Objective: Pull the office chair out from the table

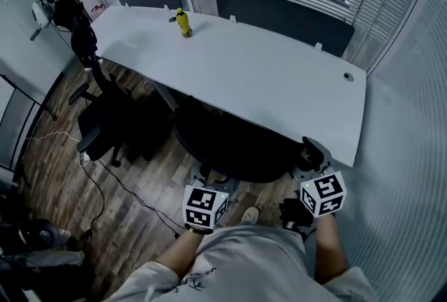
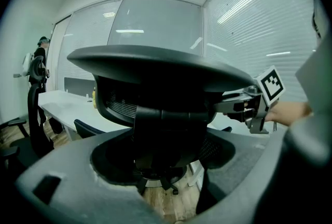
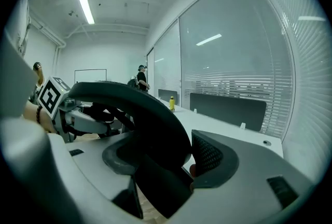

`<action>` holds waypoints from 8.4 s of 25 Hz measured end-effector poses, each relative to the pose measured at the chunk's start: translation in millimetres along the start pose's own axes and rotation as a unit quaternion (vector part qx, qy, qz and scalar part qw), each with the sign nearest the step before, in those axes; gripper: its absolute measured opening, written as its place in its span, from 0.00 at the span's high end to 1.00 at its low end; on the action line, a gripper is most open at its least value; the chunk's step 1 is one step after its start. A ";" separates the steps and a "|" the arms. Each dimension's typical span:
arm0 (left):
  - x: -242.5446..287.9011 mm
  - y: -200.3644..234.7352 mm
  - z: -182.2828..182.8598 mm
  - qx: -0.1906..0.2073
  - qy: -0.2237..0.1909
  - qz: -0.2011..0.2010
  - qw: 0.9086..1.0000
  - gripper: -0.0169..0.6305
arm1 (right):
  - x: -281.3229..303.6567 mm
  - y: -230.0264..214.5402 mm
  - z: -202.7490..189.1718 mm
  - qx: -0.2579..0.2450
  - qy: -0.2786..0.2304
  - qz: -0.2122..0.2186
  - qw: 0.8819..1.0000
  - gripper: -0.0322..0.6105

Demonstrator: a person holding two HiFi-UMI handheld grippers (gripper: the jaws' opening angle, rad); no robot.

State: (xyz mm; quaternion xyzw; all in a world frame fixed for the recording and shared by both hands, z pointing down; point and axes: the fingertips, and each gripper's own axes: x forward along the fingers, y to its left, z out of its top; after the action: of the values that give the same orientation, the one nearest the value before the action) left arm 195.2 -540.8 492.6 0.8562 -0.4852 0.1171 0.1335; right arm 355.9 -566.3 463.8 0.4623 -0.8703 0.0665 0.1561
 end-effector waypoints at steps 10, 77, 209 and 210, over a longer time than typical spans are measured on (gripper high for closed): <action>-6.0 17.8 -4.9 0.014 -0.001 0.002 1.000 0.47 | 9.2 13.7 -3.9 0.000 0.018 0.006 1.000 0.59; -246.7 52.2 -90.6 0.038 0.021 -0.047 0.998 0.47 | -75.8 265.2 -34.3 0.006 0.037 -0.032 0.999 0.59; -767.3 47.8 -260.8 0.018 0.014 -0.030 0.999 0.47 | -308.9 751.9 -86.9 -0.003 0.030 -0.027 0.999 0.59; -768.1 47.8 -259.9 0.017 0.015 -0.031 0.999 0.47 | -310.2 751.9 -87.5 0.000 0.028 -0.031 0.999 0.59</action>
State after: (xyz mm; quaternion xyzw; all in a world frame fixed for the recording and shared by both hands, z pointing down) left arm -249.7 138.7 488.1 0.8709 -0.4546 0.1344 0.1298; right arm -84.0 123.4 464.3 0.4870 -0.8508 0.0745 0.1829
